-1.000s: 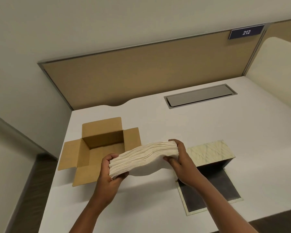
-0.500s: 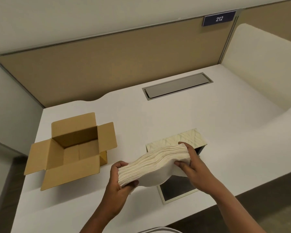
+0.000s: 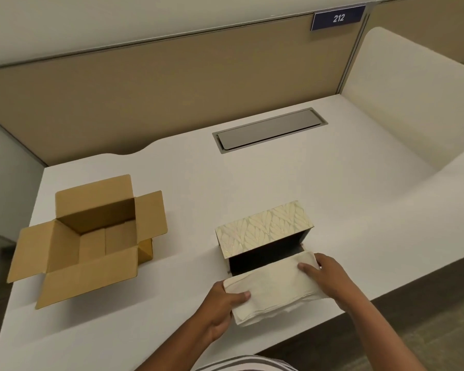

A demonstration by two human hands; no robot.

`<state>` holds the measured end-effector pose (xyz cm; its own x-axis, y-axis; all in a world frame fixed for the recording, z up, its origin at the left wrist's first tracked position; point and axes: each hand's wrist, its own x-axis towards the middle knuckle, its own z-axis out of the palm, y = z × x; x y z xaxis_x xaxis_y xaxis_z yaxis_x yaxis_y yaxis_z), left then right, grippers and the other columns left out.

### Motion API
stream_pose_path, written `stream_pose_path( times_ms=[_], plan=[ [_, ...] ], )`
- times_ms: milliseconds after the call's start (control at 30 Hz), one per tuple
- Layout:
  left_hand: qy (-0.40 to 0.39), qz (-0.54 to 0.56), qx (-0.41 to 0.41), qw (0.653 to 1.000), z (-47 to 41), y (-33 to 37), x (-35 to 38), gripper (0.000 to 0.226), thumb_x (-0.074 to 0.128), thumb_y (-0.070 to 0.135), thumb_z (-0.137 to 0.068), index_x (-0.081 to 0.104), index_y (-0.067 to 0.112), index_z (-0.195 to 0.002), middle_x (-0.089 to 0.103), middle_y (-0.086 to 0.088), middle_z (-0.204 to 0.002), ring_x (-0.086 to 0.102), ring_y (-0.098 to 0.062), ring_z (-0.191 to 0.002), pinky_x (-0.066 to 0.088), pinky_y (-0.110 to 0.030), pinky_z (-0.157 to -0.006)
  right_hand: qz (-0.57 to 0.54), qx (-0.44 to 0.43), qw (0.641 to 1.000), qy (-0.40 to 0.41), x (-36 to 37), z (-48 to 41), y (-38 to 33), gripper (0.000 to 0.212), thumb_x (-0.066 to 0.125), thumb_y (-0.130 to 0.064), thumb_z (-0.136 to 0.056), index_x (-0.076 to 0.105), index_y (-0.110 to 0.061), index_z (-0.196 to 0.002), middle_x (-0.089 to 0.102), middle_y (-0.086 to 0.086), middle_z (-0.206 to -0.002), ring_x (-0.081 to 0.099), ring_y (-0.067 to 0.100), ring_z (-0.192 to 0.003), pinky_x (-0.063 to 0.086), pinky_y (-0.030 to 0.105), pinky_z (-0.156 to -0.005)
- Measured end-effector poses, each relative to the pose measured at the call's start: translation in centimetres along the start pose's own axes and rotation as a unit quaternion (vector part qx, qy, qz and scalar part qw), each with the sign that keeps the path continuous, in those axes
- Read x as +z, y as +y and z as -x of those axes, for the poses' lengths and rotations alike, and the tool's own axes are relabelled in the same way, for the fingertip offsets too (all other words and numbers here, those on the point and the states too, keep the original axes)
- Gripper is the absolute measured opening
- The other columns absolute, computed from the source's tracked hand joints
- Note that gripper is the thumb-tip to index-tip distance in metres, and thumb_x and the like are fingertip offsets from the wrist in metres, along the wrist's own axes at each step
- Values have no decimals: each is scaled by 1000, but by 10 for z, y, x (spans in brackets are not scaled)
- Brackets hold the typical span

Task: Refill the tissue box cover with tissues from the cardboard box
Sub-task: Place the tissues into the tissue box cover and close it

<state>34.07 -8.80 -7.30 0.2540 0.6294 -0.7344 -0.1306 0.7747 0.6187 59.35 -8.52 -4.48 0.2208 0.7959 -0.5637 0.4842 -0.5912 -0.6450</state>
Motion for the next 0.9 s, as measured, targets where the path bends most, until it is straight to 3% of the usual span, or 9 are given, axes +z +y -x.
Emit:
stream_pose_path(
  times_ms=[100, 200, 367, 600, 767, 833, 900],
  plan=[
    [28, 6, -17, 999, -13, 0, 10, 51, 68, -13, -77, 53, -8, -126, 64, -25, -121, 62, -39, -110, 51, -45, -95, 5, 24, 1000, 19, 2, -17, 9, 48, 59, -38, -90, 53, -6, -126, 60, 11, -119, 58, 27, -103, 50, 39, -88],
    [58, -16, -15, 998, -23, 2, 15, 52, 68, -11, -80, 50, -7, -128, 61, -25, -125, 60, -38, -113, 49, -45, -98, -5, 34, 999, 28, 5, -29, 15, 47, 59, -38, -89, 55, -5, -121, 62, 11, -115, 59, 28, -100, 48, 34, -80],
    [78, -65, -2, 995, -32, 4, 20, 53, 68, -2, -83, 47, -3, -132, 58, -21, -130, 56, -34, -119, 42, -45, -108, -20, 22, 998, 56, 8, -44, 20, 35, 62, -38, -88, 62, -7, -103, 63, 2, -88, 59, 19, -81, 48, 33, -73],
    [112, -148, -22, 982, -36, 5, 28, 58, 67, 13, -88, 38, 3, -136, 54, -15, -133, 52, -29, -120, 42, -38, -107, -23, -5, 998, 66, 8, -57, 24, 38, 63, -37, -87, 63, -5, -108, 67, 10, -100, 62, 27, -92, 44, 30, -71],
    [156, -217, -44, 963, -40, 9, 30, 65, 70, 24, -85, 38, -1, -136, 50, -17, -135, 50, -29, -122, 44, -36, -103, -23, -6, 996, 82, 12, -58, 31, 48, 61, -41, -88, 59, -7, -121, 65, 7, -114, 60, 24, -99, 46, 31, -80],
    [182, -247, -55, 950, -41, 11, 30, 69, 69, 28, -85, 35, -1, -139, 46, -18, -140, 48, -31, -125, 44, -36, -103, -12, -16, 994, 104, 13, -58, 32, 49, 63, -45, -85, 61, -7, -117, 66, 5, -108, 60, 21, -94, 45, 27, -77],
    [197, -267, -63, 941, -40, 12, 28, 71, 66, 28, -88, 30, -2, -142, 40, -18, -146, 44, -31, -129, 42, -34, -102, 11, -30, 990, 134, 14, -57, 33, 45, 65, -47, -83, 65, -6, -103, 66, 2, -91, 59, 15, -78, 41, 20, -63]
  ],
)
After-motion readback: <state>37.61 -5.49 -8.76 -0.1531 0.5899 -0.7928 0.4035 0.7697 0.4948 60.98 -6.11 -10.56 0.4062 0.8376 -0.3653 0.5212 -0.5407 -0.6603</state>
